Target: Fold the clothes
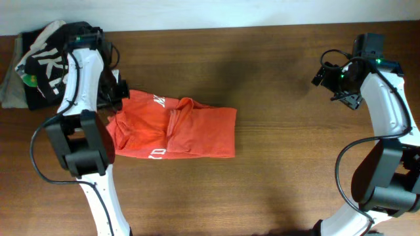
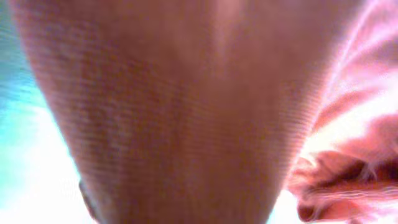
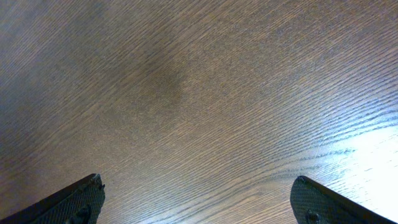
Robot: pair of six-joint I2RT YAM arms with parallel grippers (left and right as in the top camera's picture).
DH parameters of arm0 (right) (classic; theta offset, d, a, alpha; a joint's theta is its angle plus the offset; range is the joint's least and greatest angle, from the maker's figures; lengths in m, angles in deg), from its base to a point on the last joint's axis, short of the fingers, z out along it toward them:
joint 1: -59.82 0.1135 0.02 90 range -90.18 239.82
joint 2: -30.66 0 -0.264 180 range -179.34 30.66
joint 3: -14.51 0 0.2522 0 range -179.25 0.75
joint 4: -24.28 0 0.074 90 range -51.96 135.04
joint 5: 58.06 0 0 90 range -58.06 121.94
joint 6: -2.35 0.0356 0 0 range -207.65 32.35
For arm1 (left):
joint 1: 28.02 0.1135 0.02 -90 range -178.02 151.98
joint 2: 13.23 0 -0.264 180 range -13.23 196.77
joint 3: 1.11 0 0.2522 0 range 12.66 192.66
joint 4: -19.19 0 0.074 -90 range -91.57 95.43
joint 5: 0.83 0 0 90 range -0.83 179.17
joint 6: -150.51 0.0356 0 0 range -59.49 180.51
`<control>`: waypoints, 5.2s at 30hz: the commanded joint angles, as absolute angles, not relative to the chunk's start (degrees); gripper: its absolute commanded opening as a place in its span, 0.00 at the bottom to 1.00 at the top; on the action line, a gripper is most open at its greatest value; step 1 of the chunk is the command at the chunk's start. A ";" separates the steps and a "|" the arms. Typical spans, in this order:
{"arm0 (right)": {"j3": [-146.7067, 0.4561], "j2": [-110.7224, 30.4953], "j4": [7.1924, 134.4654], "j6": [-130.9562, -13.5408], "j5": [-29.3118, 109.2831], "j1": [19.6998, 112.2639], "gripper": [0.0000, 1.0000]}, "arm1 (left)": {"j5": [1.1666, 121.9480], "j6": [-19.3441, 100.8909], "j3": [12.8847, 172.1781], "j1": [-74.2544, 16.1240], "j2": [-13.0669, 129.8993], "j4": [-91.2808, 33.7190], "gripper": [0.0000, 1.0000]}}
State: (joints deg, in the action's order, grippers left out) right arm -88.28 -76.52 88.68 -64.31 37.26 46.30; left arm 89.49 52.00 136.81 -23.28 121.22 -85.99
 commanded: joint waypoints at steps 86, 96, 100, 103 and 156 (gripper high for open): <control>-88.72 -75.66 88.65 -64.86 36.17 46.28 0.99 | 70.69 64.76 123.68 -48.53 112.02 -72.96 0.99; -88.72 -75.66 88.65 -64.86 36.17 46.28 0.99 | 70.45 66.62 121.64 -50.34 112.02 -72.72 0.49; -88.72 -75.66 88.65 -64.86 36.17 46.28 0.99 | 70.45 66.60 121.67 -51.30 112.00 -73.01 0.02; -88.72 -75.66 88.65 -64.86 36.17 46.28 0.99 | 70.43 66.55 121.84 -51.39 111.74 -74.98 0.01; -88.72 -75.66 88.65 -64.86 36.17 46.28 0.99 | 67.83 55.95 128.95 -57.58 118.84 -69.12 0.58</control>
State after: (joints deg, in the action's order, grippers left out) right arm -88.28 -76.52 88.65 -64.34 37.24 46.30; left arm 69.75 56.28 128.22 -57.53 117.72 -69.86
